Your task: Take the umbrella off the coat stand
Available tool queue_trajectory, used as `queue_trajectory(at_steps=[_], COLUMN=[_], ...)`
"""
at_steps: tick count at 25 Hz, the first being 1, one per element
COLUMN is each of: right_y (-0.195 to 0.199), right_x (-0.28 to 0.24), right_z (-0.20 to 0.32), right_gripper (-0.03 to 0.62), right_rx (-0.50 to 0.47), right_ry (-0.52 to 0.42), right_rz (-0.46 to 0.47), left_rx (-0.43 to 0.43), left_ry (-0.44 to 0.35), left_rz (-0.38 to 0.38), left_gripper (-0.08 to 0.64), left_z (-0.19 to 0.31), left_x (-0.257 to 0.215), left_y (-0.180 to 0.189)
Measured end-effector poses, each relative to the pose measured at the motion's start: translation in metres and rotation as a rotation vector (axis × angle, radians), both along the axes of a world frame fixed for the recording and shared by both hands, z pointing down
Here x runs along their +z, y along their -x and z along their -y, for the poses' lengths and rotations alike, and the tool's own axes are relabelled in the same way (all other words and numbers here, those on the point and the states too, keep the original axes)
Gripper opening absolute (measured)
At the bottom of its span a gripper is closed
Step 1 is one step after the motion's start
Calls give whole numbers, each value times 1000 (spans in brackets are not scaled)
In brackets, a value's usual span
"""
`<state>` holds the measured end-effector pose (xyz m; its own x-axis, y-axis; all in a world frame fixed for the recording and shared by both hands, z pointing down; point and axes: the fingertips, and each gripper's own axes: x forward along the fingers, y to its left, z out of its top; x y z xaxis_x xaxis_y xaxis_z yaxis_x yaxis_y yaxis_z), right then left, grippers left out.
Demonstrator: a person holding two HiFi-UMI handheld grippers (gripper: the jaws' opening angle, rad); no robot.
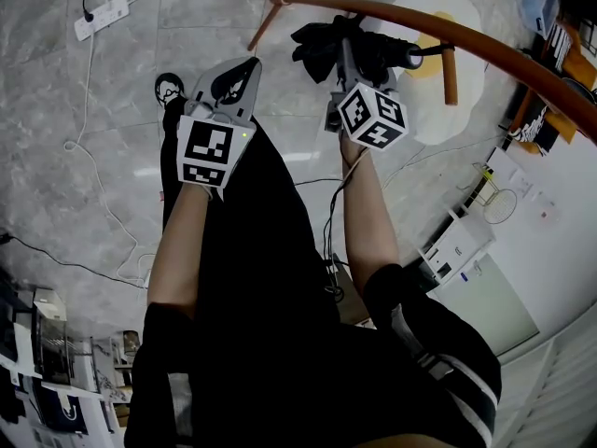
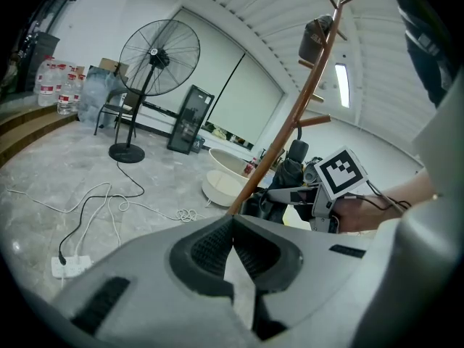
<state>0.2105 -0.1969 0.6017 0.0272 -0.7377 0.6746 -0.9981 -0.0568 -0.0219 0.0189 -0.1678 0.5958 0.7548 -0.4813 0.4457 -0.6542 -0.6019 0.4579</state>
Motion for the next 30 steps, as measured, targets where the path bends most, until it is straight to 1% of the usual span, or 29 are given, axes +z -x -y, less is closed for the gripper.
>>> queue_trajectory(at_steps=[4,10,20,26,30], right_y=[-3,-5,4,7,7], right_x=[-8,-19,-29,-34,-39], right_z=[-3,-10,-22,-32,-41], right_gripper=[249,247,247,247,247], right_rx=[12,28,68,100,121], right_ry=[-8,-30,-46,-54,-58], right_rz=[-8,-42,5,13,11], left_rx=[-7,11,58,103,137], left_ry=[2,7,2,-10,-8], left_rz=[-11,-16,-24,-26,-28], left_gripper=[-2,-2,-2,-2,-2], left_z=[-2,-14,-13,-10,-17], left_x=[-3,-3,-6,-10,-12], left_y=[1,1,3,-2,-5])
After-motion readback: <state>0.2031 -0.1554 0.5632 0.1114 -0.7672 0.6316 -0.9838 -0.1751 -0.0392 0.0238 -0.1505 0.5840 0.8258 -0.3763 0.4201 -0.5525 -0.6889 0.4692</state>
